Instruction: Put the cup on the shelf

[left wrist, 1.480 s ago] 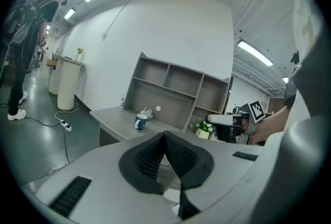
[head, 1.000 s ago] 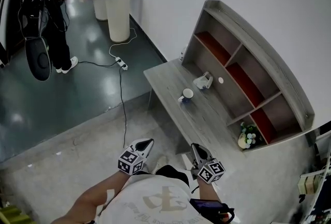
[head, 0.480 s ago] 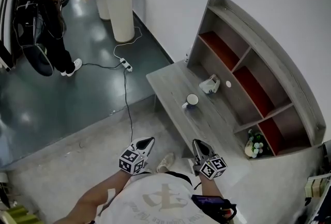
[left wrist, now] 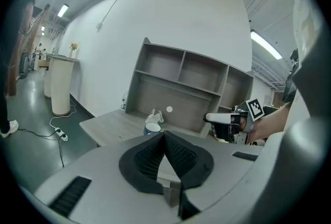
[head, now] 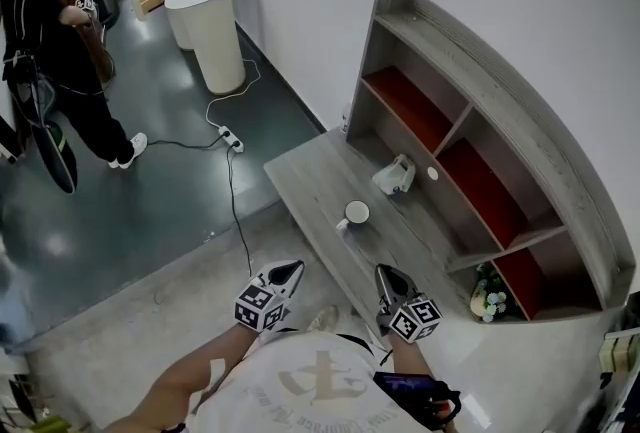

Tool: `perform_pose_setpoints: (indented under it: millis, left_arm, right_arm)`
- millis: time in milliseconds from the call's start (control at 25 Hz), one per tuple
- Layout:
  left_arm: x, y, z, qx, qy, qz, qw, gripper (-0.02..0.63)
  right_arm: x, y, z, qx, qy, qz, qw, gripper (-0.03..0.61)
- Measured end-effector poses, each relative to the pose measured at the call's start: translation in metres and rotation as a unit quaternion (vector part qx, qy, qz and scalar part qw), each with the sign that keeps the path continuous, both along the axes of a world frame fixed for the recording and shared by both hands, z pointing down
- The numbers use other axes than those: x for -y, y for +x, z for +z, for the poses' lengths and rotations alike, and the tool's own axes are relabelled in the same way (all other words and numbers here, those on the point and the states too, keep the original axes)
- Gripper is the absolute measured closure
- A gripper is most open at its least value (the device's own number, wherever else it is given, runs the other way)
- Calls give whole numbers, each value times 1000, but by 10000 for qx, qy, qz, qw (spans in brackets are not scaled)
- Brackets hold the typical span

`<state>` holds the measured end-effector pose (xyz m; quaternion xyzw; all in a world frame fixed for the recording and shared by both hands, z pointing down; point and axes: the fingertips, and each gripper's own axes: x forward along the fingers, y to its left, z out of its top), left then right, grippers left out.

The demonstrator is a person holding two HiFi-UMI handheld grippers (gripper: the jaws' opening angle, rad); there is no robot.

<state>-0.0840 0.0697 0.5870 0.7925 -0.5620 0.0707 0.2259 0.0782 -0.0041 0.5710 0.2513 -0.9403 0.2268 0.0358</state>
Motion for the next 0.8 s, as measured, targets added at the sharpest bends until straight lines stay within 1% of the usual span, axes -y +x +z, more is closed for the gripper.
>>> perform_pose_setpoints:
  millis: [400, 800]
  left_arm:
    - [64, 28, 7, 157, -126, 377, 9991, 612]
    - [108, 42, 21, 283, -293, 835, 9957, 611]
  right_arm:
    - [48, 27, 10, 77, -119, 245, 9996, 574]
    - [70, 31, 16, 0, -200, 433, 9989, 574]
